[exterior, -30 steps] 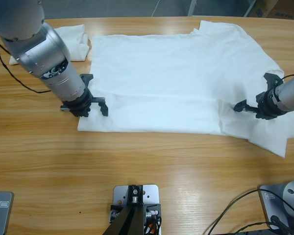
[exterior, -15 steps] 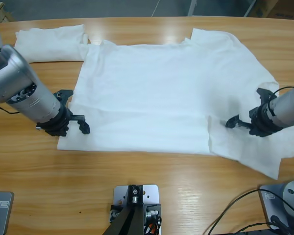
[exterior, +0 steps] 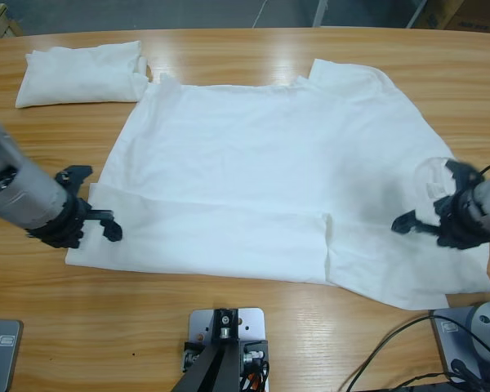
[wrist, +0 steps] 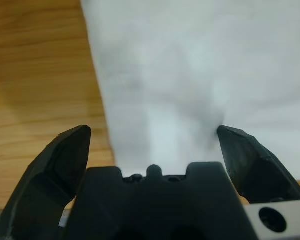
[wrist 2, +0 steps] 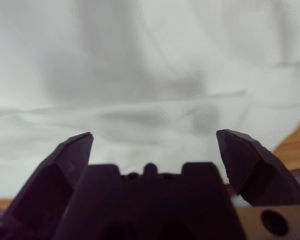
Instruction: Fold clothes
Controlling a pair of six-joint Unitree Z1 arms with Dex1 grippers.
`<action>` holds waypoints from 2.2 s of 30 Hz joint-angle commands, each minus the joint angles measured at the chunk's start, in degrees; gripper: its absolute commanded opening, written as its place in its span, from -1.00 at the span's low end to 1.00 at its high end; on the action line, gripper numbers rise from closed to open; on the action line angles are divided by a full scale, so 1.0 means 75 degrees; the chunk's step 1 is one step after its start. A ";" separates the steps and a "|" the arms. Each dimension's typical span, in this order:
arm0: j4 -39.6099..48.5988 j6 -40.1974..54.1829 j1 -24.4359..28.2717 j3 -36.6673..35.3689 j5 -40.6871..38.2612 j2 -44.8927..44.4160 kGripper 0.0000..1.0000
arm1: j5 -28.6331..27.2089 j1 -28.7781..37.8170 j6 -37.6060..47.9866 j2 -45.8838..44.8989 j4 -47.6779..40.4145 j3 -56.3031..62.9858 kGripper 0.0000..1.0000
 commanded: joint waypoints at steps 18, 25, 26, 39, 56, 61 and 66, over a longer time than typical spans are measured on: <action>-0.2059 0.2325 0.4183 -0.2946 -0.3368 0.1896 0.90 | -0.0498 -0.2379 -0.3623 0.1490 0.0463 -0.3292 0.98; -0.2772 0.2295 0.4122 -0.3454 -0.3335 0.1957 0.90 | -0.0484 -0.2379 -0.3635 0.1987 0.0364 -0.3554 0.98; -0.2619 0.2862 0.3983 -0.3906 -0.3257 0.1924 0.90 | -0.0461 -0.2379 -0.3635 0.2031 0.0299 -0.3554 0.98; 0.3613 0.2939 0.3655 -0.9806 0.0743 0.4680 0.95 | -0.0463 -0.2414 -0.3660 0.2427 0.0203 -0.3566 0.98; 0.4724 0.2742 0.5265 -1.1214 0.0146 0.6447 0.95 | -0.0463 -0.2555 -0.3670 0.2891 0.0039 -0.3692 0.98; 0.4742 0.2721 0.6065 -1.1327 0.0178 0.6452 0.95 | -0.0452 -0.2555 -0.3677 0.3004 0.0046 -0.3833 0.98; 0.4749 0.2913 0.6313 -1.1814 0.0160 0.6546 0.95 | -0.0461 -0.2555 -0.3693 0.3039 0.0071 -0.3812 0.98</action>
